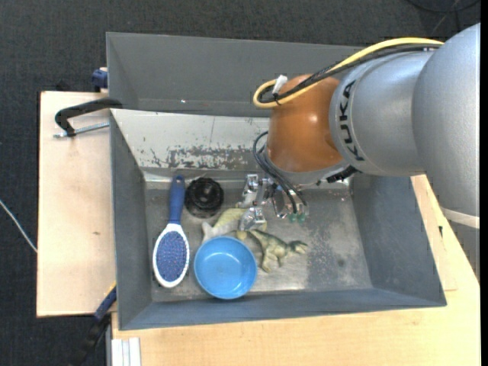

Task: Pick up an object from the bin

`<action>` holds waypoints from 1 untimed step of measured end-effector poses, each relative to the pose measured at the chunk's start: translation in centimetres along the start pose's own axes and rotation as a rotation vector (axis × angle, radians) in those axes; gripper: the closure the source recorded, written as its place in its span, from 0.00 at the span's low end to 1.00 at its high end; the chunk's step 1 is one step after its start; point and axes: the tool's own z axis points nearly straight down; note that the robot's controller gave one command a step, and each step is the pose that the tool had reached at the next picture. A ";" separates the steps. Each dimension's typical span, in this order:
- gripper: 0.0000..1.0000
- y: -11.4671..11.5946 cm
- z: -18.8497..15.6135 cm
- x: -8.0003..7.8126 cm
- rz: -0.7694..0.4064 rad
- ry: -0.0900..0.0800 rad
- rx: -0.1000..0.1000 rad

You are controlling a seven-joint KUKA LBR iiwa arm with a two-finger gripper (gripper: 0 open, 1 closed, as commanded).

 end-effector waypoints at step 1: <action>1.00 -0.3 -9.7 -0.5 -0.055 -0.011 0.001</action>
Offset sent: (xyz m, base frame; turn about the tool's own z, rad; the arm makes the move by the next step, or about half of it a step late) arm 0.0019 -0.0045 0.0915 -0.0547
